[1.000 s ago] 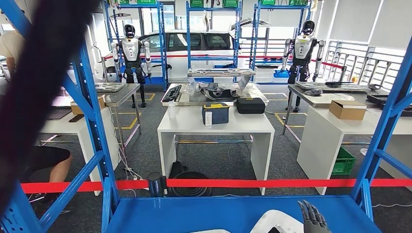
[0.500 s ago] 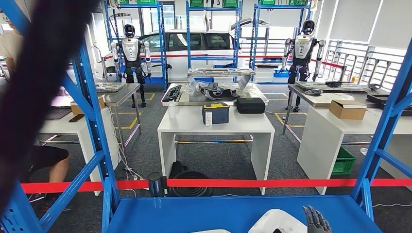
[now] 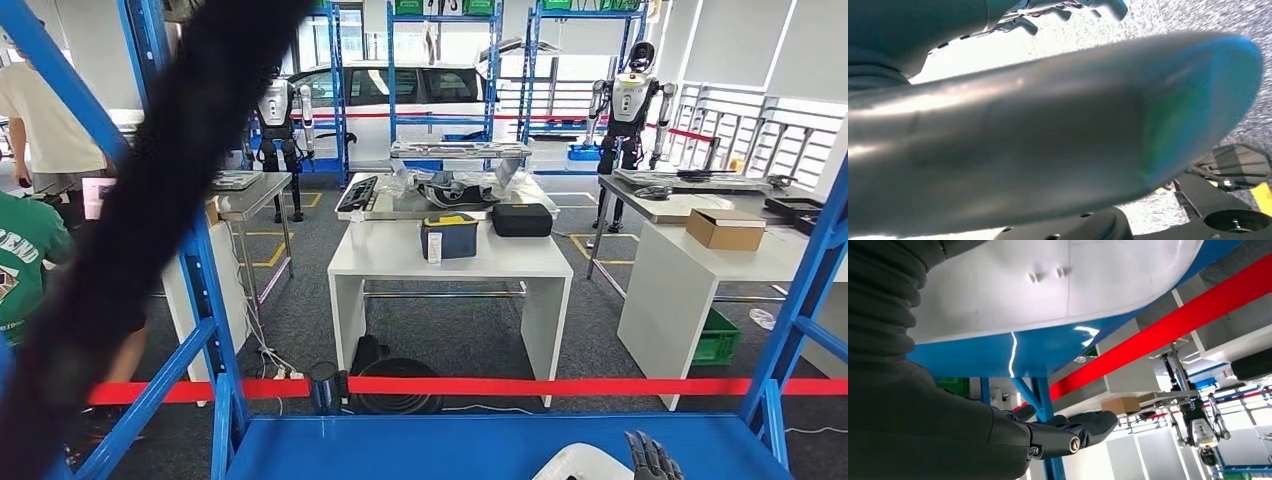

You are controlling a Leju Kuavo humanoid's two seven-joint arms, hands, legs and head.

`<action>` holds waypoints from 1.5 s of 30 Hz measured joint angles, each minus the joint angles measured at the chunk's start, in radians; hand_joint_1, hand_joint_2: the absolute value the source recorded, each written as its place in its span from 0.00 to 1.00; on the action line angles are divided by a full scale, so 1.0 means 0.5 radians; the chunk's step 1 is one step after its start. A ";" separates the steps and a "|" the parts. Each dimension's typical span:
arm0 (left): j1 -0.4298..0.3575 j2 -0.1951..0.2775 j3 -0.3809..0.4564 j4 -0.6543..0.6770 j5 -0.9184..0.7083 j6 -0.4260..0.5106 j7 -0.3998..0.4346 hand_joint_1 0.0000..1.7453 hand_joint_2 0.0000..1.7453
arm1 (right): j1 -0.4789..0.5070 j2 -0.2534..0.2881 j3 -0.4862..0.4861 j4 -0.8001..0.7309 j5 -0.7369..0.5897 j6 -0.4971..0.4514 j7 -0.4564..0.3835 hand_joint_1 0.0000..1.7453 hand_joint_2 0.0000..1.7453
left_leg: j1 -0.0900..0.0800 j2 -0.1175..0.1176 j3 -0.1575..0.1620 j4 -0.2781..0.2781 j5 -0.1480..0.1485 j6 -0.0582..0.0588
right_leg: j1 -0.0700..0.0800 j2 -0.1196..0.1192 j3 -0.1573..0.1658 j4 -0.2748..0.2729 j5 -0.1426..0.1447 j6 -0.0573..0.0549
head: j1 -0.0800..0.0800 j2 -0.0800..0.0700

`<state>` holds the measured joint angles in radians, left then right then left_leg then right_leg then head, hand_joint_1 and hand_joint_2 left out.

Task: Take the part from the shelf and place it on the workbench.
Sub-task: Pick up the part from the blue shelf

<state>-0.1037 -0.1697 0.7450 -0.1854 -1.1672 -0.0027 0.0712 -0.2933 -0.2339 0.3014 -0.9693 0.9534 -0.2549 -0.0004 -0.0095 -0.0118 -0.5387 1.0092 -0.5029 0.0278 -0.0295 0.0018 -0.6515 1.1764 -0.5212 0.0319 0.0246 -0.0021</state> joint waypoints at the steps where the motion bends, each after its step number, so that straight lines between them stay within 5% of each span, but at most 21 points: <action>1: -0.001 0.000 0.000 0.000 -0.002 0.000 -0.001 0.00 0.00 | 0.000 0.000 -0.005 0.002 0.001 0.002 0.000 0.00 1.00 | 0.000 0.001 0.015 0.006 -0.019 -0.013 | 0.003 -0.003 0.032 -0.116 0.047 -0.001 | -0.001 0.000; 3: -0.004 0.002 0.000 0.000 -0.008 0.000 -0.001 0.00 0.00 | 0.000 0.001 -0.013 0.007 0.002 0.010 0.000 0.00 1.00 | 0.000 0.004 0.034 0.009 -0.059 -0.042 | 0.015 -0.013 0.078 -0.244 0.047 -0.019 | 0.001 -0.001; 7: -0.011 0.001 0.000 -0.001 -0.013 -0.001 0.001 0.00 0.00 | -0.009 0.000 -0.023 0.009 0.003 0.024 -0.001 0.00 1.00 | 0.008 0.014 0.052 0.113 -0.076 -0.096 | 0.016 -0.005 0.168 -0.265 -0.010 -0.094 | -0.003 0.000; 9: -0.016 0.000 0.000 -0.002 -0.013 -0.001 0.001 0.00 0.00 | -0.014 0.000 -0.026 0.008 0.005 0.026 -0.001 0.00 1.00 | 0.014 0.016 -0.085 0.327 -0.075 -0.114 | 0.015 -0.003 0.242 -0.274 -0.054 -0.117 | -0.003 0.000; 11: -0.013 -0.001 -0.001 -0.001 -0.013 -0.001 0.001 0.00 0.00 | -0.014 0.001 -0.026 0.009 0.006 0.027 -0.001 0.00 1.00 | 0.016 0.016 -0.299 0.562 -0.135 -0.123 | 0.015 0.002 0.317 -0.287 -0.106 -0.122 | -0.004 0.000; 14: -0.001 -0.001 0.000 0.000 -0.013 -0.001 0.004 0.00 0.00 | -0.010 0.002 -0.026 0.009 0.007 0.027 0.000 0.00 1.00 | 0.007 0.015 -0.493 0.555 -0.208 -0.102 | 0.015 0.016 0.466 -0.326 -0.189 -0.121 | -0.003 0.000; 15: 0.002 0.000 0.000 0.000 -0.013 -0.001 0.004 0.00 0.00 | -0.009 0.003 -0.026 0.010 0.009 0.027 -0.001 0.00 1.00 | -0.003 0.014 -0.509 0.451 -0.142 -0.083 | 0.016 0.020 0.523 -0.344 -0.218 -0.121 | -0.003 -0.001; 17: 0.012 0.009 0.000 0.001 -0.007 -0.001 0.003 0.00 0.00 | 0.002 0.012 -0.026 0.016 0.014 0.027 -0.001 0.00 1.00 | -0.038 0.003 -0.518 0.178 0.192 -0.033 | 0.016 0.031 0.620 -0.373 -0.278 -0.114 | 0.012 -0.006; 19: 0.023 0.016 0.001 0.004 0.003 -0.002 -0.001 0.00 0.00 | 0.022 0.028 -0.026 0.029 0.017 0.029 0.002 0.00 1.00 | -0.065 -0.013 -0.511 0.042 0.451 -0.002 | 0.022 0.048 0.683 -0.401 -0.342 -0.088 | 0.089 -0.016; 22: 0.015 0.016 0.002 0.003 0.009 -0.002 -0.006 0.00 0.00 | 0.018 0.034 -0.031 0.032 0.017 0.028 0.004 0.00 1.00 | -0.058 -0.021 -0.472 0.025 0.432 0.003 | 0.028 0.042 0.762 -0.465 -0.394 -0.059 | 0.222 -0.021; 24: -0.006 0.012 0.003 0.000 0.010 -0.001 -0.013 0.00 0.00 | -0.007 0.028 -0.046 0.030 0.003 0.037 0.007 0.00 1.00 | -0.041 -0.027 -0.435 -0.014 0.404 0.014 | 0.031 0.024 0.694 -0.342 -0.455 -0.046 | 0.218 -0.014; 27: -0.029 0.004 0.003 0.000 0.010 -0.002 -0.022 0.00 0.00 | 0.006 0.026 -0.064 0.030 -0.042 0.079 0.004 0.00 1.00 | -0.037 -0.042 -0.419 -0.024 0.375 0.023 | 0.030 0.014 0.348 0.073 -0.542 -0.031 | 0.207 -0.007; 28: -0.032 0.002 0.003 0.000 0.010 -0.002 -0.025 0.00 0.00 | 0.021 0.026 -0.065 0.030 -0.062 0.099 -0.002 0.00 1.00 | -0.037 -0.047 -0.417 -0.023 0.366 0.020 | 0.028 0.014 0.256 0.123 -0.502 -0.029 | 0.205 -0.006; 30: -0.031 0.001 0.003 0.000 0.010 -0.005 -0.029 0.00 0.00 | 0.044 0.026 -0.069 0.030 -0.106 0.134 -0.019 0.00 1.00 | -0.036 -0.054 -0.413 -0.014 0.354 0.008 | 0.019 0.013 0.176 0.003 -0.310 -0.022 | 0.203 -0.004; 32: -0.027 0.002 0.003 0.000 0.010 -0.010 -0.032 0.00 0.00 | 0.055 0.027 -0.076 0.031 -0.136 0.149 -0.036 0.00 1.00 | -0.039 -0.062 -0.414 0.000 0.347 -0.010 | 0.013 0.010 0.172 -0.184 -0.139 -0.027 | 0.199 -0.004; 33: -0.025 0.003 0.003 0.000 0.010 -0.012 -0.033 0.00 0.00 | 0.061 0.027 -0.078 0.031 -0.145 0.152 -0.043 0.00 1.00 | -0.041 -0.067 -0.414 0.005 0.346 -0.020 | 0.014 0.009 0.175 -0.236 -0.098 -0.039 | 0.193 -0.004; 37: -0.014 0.006 0.004 0.000 0.010 -0.014 -0.035 0.00 0.00 | 0.059 0.032 -0.079 0.028 -0.155 0.159 -0.048 0.00 1.00 | -0.041 -0.065 -0.400 0.018 0.326 -0.058 | 0.020 0.008 0.211 -0.257 -0.082 -0.101 | 0.171 -0.003; 39: -0.014 0.007 0.005 0.000 0.010 -0.014 -0.035 0.00 0.00 | 0.055 0.033 -0.080 0.025 -0.156 0.161 -0.048 0.00 1.00 | -0.032 -0.034 -0.442 0.152 0.244 -0.084 | 0.013 0.005 0.240 -0.263 -0.074 -0.121 | 0.161 -0.003; 41: -0.014 0.006 0.005 0.001 0.010 -0.014 -0.035 0.00 0.00 | 0.056 0.033 -0.080 0.023 -0.157 0.163 -0.048 0.00 1.00 | -0.015 -0.004 -0.541 0.416 0.108 -0.108 | 0.014 0.004 0.254 -0.263 -0.074 -0.128 | 0.155 -0.003; 43: -0.012 0.004 0.005 0.002 0.010 -0.015 -0.035 0.00 0.00 | 0.058 0.033 -0.080 0.023 -0.158 0.166 -0.048 0.00 1.00 | 0.002 0.009 -0.606 0.592 0.044 -0.121 | 0.014 0.004 0.264 -0.263 -0.079 -0.126 | 0.151 -0.003; 45: -0.013 0.004 0.005 0.002 0.010 -0.015 -0.035 0.00 0.00 | 0.059 0.033 -0.080 0.021 -0.160 0.167 -0.048 0.00 1.00 | 0.012 0.013 -0.524 0.477 0.110 -0.120 | 0.012 0.005 0.277 -0.263 -0.089 -0.118 | 0.146 -0.003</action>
<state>-0.1099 -0.1679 0.7473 -0.1843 -1.1624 -0.0100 0.0538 -0.2636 -0.2174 0.2611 -0.9589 0.8736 -0.1713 -0.0243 -0.0037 -0.0053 -0.8008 1.2476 -0.4481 -0.0324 -0.0233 0.0044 -0.5131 1.0449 -0.5658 -0.0269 0.0978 -0.0038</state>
